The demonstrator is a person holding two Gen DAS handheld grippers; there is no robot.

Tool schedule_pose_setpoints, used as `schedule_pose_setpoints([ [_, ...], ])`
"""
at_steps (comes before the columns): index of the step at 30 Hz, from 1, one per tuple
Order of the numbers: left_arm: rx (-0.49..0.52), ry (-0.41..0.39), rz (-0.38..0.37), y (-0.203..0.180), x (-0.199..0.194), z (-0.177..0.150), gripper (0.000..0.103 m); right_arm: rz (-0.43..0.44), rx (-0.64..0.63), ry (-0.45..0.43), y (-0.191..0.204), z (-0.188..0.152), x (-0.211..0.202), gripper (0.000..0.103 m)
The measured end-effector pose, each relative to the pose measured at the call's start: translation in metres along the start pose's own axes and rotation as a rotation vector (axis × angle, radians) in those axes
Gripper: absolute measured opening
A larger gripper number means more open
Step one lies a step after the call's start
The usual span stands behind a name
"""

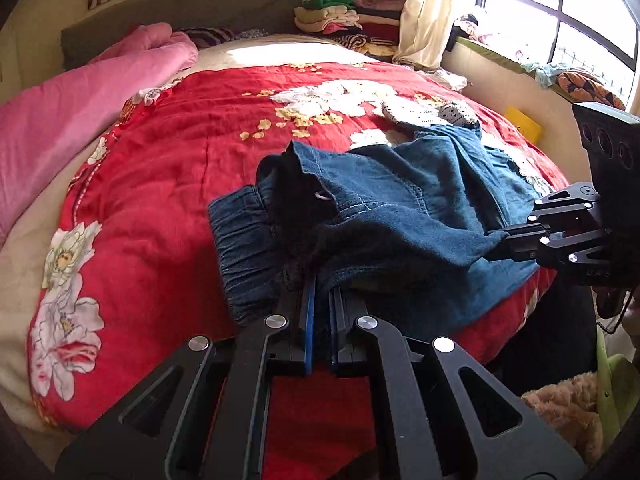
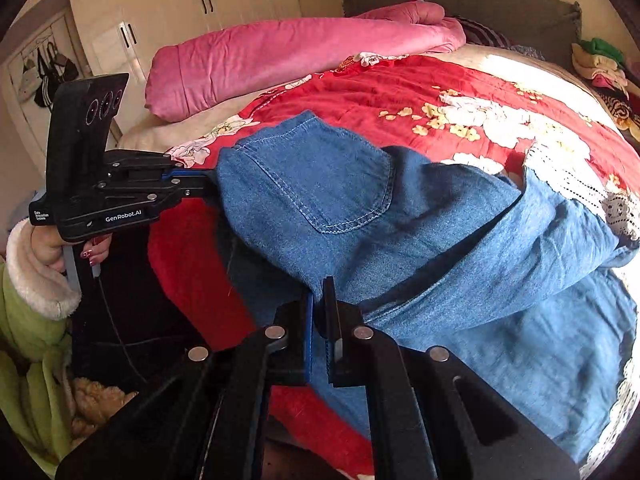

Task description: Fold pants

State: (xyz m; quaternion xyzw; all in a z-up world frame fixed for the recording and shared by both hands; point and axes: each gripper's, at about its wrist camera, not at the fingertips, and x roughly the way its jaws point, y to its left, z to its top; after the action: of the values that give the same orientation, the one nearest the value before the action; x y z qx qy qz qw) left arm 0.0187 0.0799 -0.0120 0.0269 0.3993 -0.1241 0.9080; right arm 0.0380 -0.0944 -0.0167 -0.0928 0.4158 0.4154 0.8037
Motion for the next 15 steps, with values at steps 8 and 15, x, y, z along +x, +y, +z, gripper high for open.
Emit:
schedule_pose_setpoints([
  [8, -0.02, -0.084, 0.051, -0.004, -0.026, -0.008, 0.001, -0.007, 0.026, -0.047, 0.008, -0.013, -0.004, 0.004],
  [15, -0.091, 0.036, -0.01, 0.008, 0.0, -0.016, 0.003, -0.025, 0.029, 0.024, 0.007, -0.019, 0.017, 0.007],
])
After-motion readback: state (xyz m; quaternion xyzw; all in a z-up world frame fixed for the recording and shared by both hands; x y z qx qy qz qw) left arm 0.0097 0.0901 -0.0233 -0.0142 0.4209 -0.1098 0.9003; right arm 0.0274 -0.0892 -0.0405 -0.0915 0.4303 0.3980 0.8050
